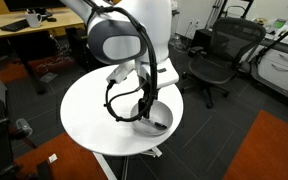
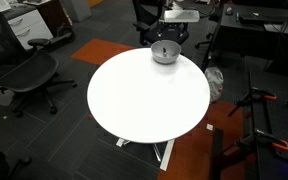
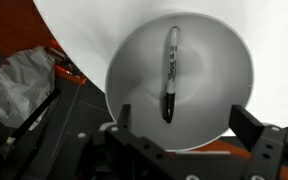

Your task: Remove the marker from the bowl and put it on the table

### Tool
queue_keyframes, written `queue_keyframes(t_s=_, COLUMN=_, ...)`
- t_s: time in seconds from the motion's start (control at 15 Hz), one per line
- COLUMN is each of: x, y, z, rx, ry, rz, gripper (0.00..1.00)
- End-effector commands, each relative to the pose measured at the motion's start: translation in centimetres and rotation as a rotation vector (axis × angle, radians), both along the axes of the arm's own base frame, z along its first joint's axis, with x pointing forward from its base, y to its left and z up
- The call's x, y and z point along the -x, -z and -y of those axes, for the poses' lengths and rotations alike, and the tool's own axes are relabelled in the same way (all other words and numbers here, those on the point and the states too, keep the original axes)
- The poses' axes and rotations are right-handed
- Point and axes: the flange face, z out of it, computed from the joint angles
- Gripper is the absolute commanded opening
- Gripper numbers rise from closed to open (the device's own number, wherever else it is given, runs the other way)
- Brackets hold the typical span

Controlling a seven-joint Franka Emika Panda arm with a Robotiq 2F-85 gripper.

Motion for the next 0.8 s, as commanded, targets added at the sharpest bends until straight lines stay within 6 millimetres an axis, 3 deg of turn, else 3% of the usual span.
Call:
queue_keyframes(t_s=0.0, x=-1.1, y=1.7, z=0.9, rx=-0.002, ry=0.022, rz=0.01, gripper=1.0)
queue_keyframes(t_s=0.73, x=-1.9, y=6.3, z=1.8, rx=-0.019, ry=0.039, rz=-0.024, gripper=1.0)
